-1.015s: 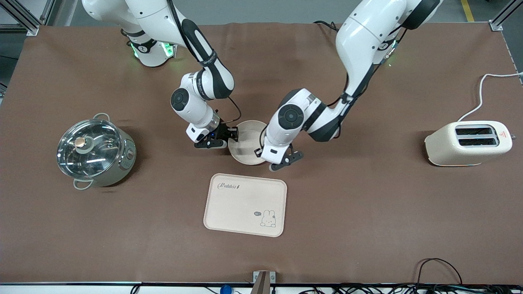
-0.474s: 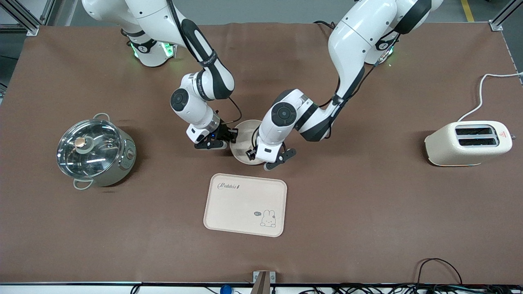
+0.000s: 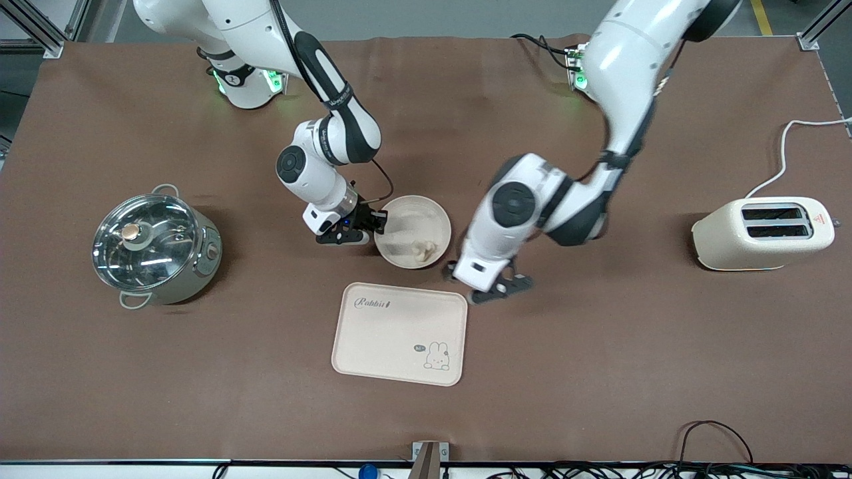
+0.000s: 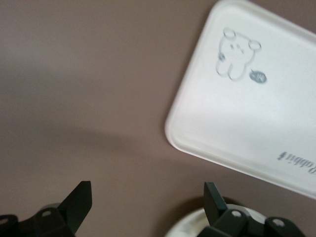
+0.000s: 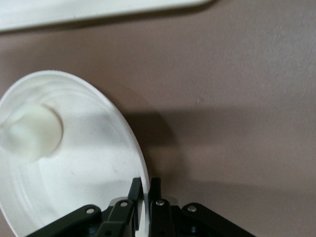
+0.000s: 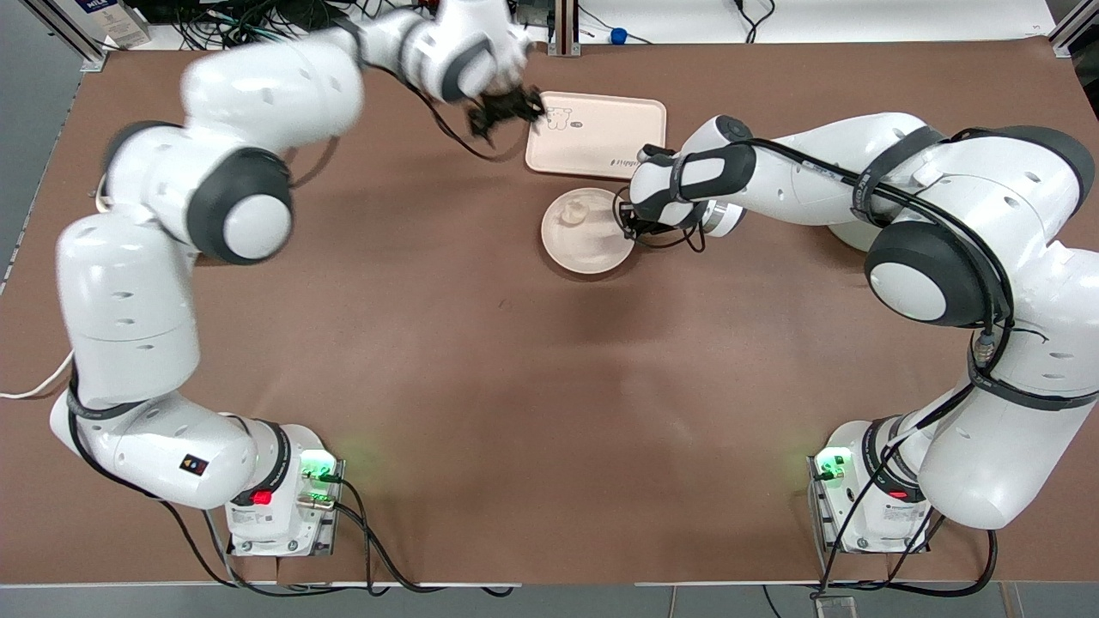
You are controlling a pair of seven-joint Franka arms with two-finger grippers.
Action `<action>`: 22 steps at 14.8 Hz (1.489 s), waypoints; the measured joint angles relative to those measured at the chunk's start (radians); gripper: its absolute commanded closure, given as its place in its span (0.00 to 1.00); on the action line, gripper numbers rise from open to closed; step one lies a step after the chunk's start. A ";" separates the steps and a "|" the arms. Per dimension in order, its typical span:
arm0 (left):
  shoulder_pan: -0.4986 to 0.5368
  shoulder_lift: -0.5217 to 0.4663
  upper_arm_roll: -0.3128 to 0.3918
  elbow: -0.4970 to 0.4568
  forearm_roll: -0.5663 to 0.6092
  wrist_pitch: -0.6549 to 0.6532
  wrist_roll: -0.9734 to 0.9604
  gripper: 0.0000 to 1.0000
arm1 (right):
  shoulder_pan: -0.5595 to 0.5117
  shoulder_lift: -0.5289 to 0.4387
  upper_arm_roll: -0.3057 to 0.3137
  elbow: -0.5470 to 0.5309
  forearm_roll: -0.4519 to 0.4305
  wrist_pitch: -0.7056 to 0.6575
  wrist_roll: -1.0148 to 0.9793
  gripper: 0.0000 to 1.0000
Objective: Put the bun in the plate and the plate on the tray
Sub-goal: 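Withdraw the left gripper while the right gripper grasps the plate rim, then carry the plate with the right gripper over the cream tray, then lower the plate onto the tray and open the right gripper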
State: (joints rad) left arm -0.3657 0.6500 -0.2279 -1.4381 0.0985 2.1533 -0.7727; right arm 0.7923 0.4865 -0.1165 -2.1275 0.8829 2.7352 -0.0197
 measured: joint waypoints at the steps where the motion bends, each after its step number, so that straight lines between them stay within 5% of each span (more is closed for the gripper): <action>1: 0.046 -0.032 0.001 0.001 0.000 -0.039 0.104 0.00 | -0.011 -0.006 -0.002 0.006 0.000 -0.009 0.000 1.00; 5: 0.215 -0.175 0.002 0.005 0.001 -0.191 0.469 0.00 | -0.058 -0.046 -0.010 0.048 0.000 -0.048 -0.005 1.00; 9: 0.341 -0.348 -0.003 0.008 -0.002 -0.390 0.608 0.00 | -0.089 -0.037 -0.010 0.154 0.000 -0.057 -0.005 1.00; 17: 0.340 -0.562 0.006 -0.002 -0.015 -0.597 0.655 0.00 | -0.217 0.138 -0.014 0.415 -0.003 -0.162 -0.013 1.00; 22: 0.283 -0.633 0.146 -0.055 -0.057 -0.608 0.735 0.00 | -0.243 0.287 -0.013 0.566 -0.003 -0.171 -0.016 1.00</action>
State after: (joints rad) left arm -0.0827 0.0166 -0.0817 -1.4934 0.0412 1.5450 -0.0375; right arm 0.5495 0.7733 -0.1297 -1.5610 0.8796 2.5643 -0.0357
